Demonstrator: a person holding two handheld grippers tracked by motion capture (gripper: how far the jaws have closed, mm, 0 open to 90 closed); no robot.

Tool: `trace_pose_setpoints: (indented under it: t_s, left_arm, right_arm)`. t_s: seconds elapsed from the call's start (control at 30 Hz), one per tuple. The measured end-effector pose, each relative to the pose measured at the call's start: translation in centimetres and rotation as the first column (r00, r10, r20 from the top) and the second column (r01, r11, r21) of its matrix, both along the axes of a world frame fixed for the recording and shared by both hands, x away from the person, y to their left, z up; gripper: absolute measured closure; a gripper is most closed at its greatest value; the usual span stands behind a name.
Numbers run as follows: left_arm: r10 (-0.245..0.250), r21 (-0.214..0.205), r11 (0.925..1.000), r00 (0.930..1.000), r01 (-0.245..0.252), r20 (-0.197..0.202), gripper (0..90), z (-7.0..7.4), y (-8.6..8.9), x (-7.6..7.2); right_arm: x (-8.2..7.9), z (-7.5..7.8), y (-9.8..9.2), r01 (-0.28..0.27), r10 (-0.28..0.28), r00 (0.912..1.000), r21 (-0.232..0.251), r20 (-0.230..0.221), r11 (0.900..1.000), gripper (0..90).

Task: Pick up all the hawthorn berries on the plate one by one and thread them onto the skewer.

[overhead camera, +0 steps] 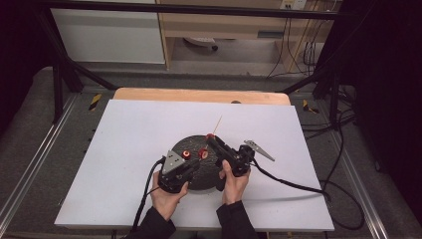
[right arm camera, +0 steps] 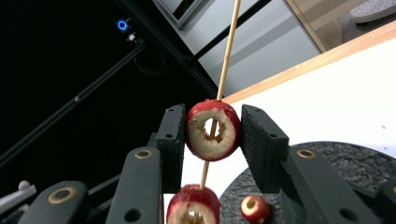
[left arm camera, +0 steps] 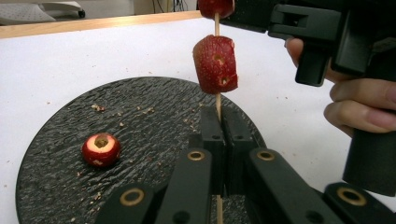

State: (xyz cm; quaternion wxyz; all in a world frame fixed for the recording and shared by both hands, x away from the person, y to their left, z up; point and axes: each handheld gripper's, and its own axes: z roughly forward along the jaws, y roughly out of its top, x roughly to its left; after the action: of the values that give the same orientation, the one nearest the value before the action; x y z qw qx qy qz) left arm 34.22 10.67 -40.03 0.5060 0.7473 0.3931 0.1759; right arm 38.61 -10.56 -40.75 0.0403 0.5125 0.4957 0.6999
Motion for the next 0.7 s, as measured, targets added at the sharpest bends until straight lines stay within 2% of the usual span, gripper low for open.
trace_pose_setpoints:
  t_s: [0.17, 0.23, 0.33, 0.43, 0.5, 0.6, 0.67, 0.7]
  left_arm:
    - [-0.019, -0.005, 0.9998, 0.9998, 0.019, -0.007, 88.5, -0.1, 0.1, 0.0]
    - [-0.028, -0.009, 0.9996, 0.9995, 0.028, -0.011, 88.4, -0.2, 0.3, 0.0]
    - [-0.041, 0.009, 0.9991, 0.9991, 0.041, -0.012, 88.4, -0.5, 1.0, -0.1]
    - [-0.049, 0.029, 0.9984, 0.9987, 0.049, -0.016, 88.4, -0.8, 2.0, -0.3]
    - [-0.055, 0.036, 0.9978, 0.9982, 0.056, -0.025, 88.4, -0.9, 2.8, -0.3]
    - [-0.064, 0.06, 0.996, 0.9975, 0.065, -0.032, 88.4, -1.0, 3.9, -0.5]
    - [-0.063, 0.08, 0.9946, 0.9974, 0.066, -0.035, 88.4, -1.0, 4.9, -0.8]
    - [-0.064, 0.08, 0.9945, 0.9972, 0.067, -0.039, 88.3, -1.0, 5.3, -0.8]
  right_arm:
    - [-0.3, 0.0, 0.0, -0.015, 0.014, 0.9999, -0.023, -0.009, 0.9996, 61.7]
    - [-0.3, 0.0, -0.1, -0.03, 0.029, 0.9995, -0.055, -0.009, 0.9981, 60.7]
    - [-0.3, 0.2, -0.3, -0.049, 0.048, 0.9988, -0.088, -0.007, 0.995, 54.0]
    - [-0.4, 0.6, -0.8, -0.071, 0.071, 0.9974, -0.146, 0.0, 0.9868, 44.9]
    - [-0.3, 0.7, -1.1, -0.091, 0.093, 0.9956, -0.203, 0.001, 0.975, 36.6]
    - [-0.3, 0.7, -1.4, -0.126, 0.127, 0.9918, -0.287, -0.014, 0.9496, 27.2]
    - [-0.2, 0.6, -1.6, -0.167, 0.165, 0.9857, -0.338, -0.035, 0.9263, 20.7]
    - [-0.1, 0.5, -1.7, -0.189, 0.187, 0.9815, -0.374, -0.043, 0.9082, 18.5]
